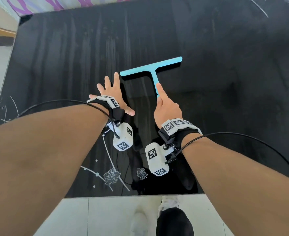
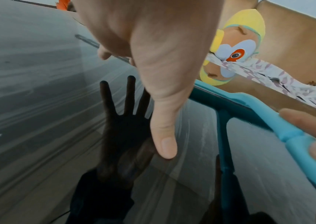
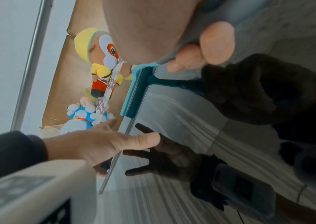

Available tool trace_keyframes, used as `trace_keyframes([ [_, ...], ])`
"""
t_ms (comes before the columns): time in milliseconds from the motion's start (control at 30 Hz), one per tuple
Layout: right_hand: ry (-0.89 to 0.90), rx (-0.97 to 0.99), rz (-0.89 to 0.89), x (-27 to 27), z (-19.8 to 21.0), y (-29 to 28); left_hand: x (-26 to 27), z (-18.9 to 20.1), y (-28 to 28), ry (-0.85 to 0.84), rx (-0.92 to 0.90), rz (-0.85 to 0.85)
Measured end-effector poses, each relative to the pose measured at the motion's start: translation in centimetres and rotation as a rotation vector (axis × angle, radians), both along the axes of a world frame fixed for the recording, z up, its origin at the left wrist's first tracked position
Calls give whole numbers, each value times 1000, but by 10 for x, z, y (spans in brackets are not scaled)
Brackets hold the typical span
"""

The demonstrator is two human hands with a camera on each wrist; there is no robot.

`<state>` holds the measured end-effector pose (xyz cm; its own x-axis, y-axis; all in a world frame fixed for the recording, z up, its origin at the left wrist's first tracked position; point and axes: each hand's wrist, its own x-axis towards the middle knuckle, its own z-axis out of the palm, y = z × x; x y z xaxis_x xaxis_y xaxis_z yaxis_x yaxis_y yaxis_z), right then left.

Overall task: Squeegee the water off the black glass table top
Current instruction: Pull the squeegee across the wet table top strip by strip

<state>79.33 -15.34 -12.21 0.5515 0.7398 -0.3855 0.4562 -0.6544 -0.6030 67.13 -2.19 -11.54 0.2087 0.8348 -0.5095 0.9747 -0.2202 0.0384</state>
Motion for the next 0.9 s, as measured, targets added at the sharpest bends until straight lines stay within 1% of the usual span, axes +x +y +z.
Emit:
trace_keyframes([
  [133, 2, -2, -22, -20, 0, -28, -9, 4, -28, -83, 68, -9],
  [200, -3, 0, -36, -29, 2, -44, -20, 1, -43, -93, 51, -42],
  [333, -31, -2, -69, -47, 0, -75, -52, -4, -79, -10, -60, -180],
  [367, -39, -2, -79, -52, -1, -84, -61, -5, -90, 11, -75, -190],
  [433, -40, 6, -102, -62, -3, -102, -75, -5, -111, 1, -83, -130],
  [500, -51, 13, -118, -72, -7, -120, -82, -6, -123, -66, -44, -47],
  [533, -48, 18, -126, -76, -9, -130, -83, -6, -129, -92, -18, -34],
  [667, -64, 38, -132, -92, -14, -160, -84, -4, -143, -140, 83, -23],
  [767, -66, 50, -117, -101, -12, -177, -87, 0, -157, -172, 113, 5],
  [900, -55, 52, -116, -108, -9, -197, -97, -6, -196, -216, 188, -66],
])
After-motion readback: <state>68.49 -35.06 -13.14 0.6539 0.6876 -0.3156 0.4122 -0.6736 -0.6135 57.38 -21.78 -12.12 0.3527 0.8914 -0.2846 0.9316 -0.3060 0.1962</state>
